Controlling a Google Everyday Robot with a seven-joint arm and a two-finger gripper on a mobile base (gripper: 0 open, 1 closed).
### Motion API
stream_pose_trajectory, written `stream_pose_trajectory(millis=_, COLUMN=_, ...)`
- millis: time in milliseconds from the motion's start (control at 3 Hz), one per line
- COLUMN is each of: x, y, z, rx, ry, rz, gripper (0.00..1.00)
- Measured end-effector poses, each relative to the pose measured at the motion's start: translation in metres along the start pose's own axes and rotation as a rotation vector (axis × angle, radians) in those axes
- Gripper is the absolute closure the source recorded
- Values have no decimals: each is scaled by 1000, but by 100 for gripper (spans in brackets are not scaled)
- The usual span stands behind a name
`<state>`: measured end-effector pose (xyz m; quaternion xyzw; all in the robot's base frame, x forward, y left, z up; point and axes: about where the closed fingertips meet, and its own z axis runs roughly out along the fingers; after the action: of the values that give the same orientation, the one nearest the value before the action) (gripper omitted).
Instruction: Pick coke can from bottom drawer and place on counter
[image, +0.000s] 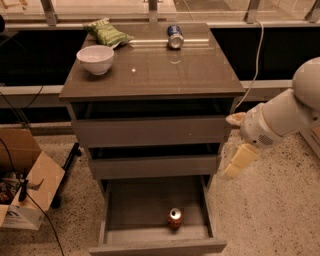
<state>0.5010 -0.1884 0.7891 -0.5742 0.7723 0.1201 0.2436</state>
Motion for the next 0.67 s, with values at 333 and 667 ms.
stream_pose_trajectory(millis=333, x=25, y=-12, z=45, rx=-31, ry=-19, rz=46, gripper=0)
stream_pose_trajectory(millis=667, x=74, y=-27, z=110, rx=-124, ry=-29, rz=154, gripper=0)
